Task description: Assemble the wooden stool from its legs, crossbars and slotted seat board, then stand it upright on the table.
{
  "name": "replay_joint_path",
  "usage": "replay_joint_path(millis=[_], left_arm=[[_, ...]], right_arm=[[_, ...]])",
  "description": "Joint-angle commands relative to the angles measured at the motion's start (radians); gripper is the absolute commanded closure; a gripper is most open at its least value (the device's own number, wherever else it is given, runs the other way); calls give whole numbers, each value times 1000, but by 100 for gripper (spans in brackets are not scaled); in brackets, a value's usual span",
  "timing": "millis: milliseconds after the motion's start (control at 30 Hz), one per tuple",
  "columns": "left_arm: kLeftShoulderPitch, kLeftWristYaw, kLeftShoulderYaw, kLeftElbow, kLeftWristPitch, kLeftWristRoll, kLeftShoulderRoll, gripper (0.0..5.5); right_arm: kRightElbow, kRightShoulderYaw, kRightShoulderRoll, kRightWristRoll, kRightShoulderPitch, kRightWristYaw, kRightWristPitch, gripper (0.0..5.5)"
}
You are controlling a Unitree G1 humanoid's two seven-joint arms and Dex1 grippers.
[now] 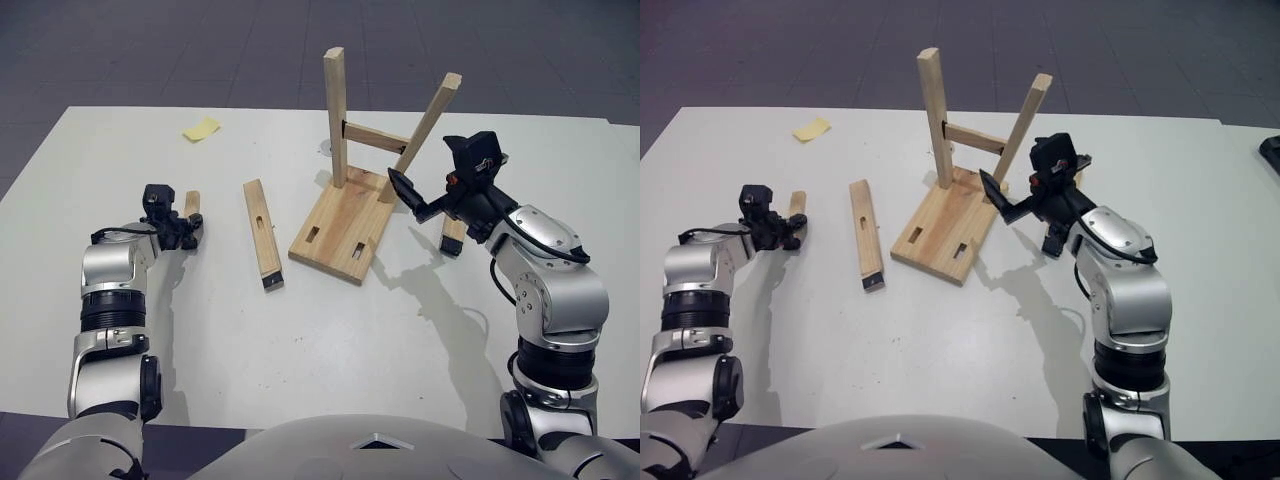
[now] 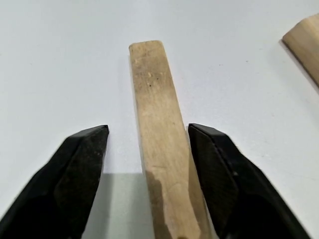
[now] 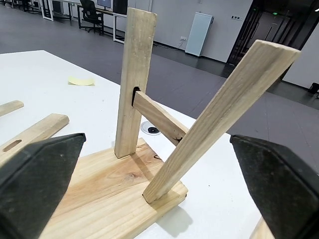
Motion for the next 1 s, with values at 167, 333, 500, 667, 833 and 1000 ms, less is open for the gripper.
replay_joint_path(millis=[167, 333, 500, 667, 833, 1000], left_arm=[[111, -33, -72, 117, 29, 41, 22, 389], [97, -19, -63, 148, -9, 40, 13, 420], [70, 71, 96, 24, -234, -15, -6, 420], [-52, 183, 224, -395, -415, -154, -130, 420], [-165, 147, -61, -591, -583, 1, -197, 420], [-166, 104, -321, -536, -780, 200, -245, 420]], right_arm=[[-38, -51, 35, 88, -29, -33, -3, 10], [-29, -83, 54, 145, -53, -58, -4, 10], [-32, -239, 123, 336, -99, -88, 2, 10], [37, -472, 256, 708, -230, -259, -45, 10], [91, -488, 267, 880, -327, -350, -104, 10], [51, -339, 226, 891, -363, -323, -94, 10]])
